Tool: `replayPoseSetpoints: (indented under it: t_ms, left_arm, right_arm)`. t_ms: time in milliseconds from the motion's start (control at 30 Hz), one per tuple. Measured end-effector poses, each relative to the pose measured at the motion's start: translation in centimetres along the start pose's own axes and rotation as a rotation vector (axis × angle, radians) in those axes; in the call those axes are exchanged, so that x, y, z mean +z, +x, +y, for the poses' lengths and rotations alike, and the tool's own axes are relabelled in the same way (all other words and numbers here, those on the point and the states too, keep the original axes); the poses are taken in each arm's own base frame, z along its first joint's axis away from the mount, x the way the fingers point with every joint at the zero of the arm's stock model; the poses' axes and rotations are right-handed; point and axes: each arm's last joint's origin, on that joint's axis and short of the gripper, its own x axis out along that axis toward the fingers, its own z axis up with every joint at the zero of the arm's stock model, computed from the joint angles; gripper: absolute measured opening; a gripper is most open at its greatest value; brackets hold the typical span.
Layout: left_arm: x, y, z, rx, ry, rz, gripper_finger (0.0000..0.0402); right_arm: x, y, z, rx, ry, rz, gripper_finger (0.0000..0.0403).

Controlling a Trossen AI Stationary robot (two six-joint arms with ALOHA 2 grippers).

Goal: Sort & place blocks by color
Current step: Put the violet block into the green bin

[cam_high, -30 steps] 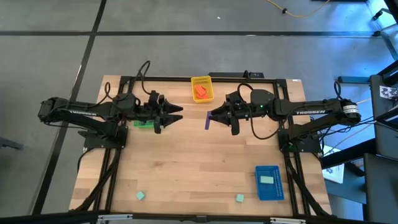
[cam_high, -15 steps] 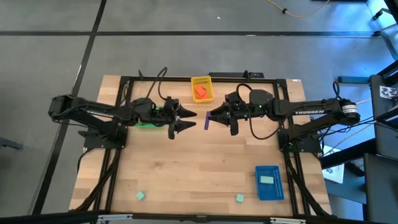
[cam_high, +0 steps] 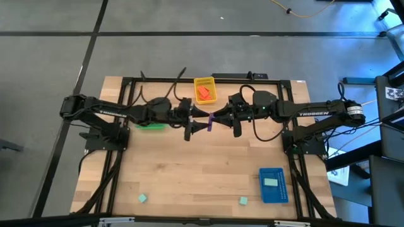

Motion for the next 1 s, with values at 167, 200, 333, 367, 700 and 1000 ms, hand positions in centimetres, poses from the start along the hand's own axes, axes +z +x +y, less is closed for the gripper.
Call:
replayPoseSetpoints:
  t_ms: [167,200,333,367,700,1000]
  left_arm:
    - [0.5,1.3,-0.2,-0.06,-0.004,0.053,0.0243]
    - [0.7,1.5,-0.3,-0.074,-0.003,0.052,0.0243]
    - [1.0,1.9,-0.4,-0.086,-0.002,0.05,0.0243]
    - [1.0,1.9,-0.4,-0.081,0.0,0.046,0.0243]
    - [1.0,1.9,-0.4,-0.091,-0.025,0.054,0.018]
    - [1.0,1.8,0.2,-0.123,-0.039,0.094,0.0097]
  right_arm:
    - [0.0,0.0,0.0,-0.004,-0.019,0.001,0.01]
    - [-0.1,0.0,0.0,-0.006,-0.019,0.004,0.01]
    - [0.0,0.0,0.0,-0.001,-0.025,0.003,0.01]
    - [0.0,0.0,0.0,-0.001,-0.025,0.004,0.01]
    - [0.0,0.0,0.0,0.0,-0.044,0.005,0.01]
    - [-0.1,0.0,0.1,0.037,-0.039,0.015,0.0111]
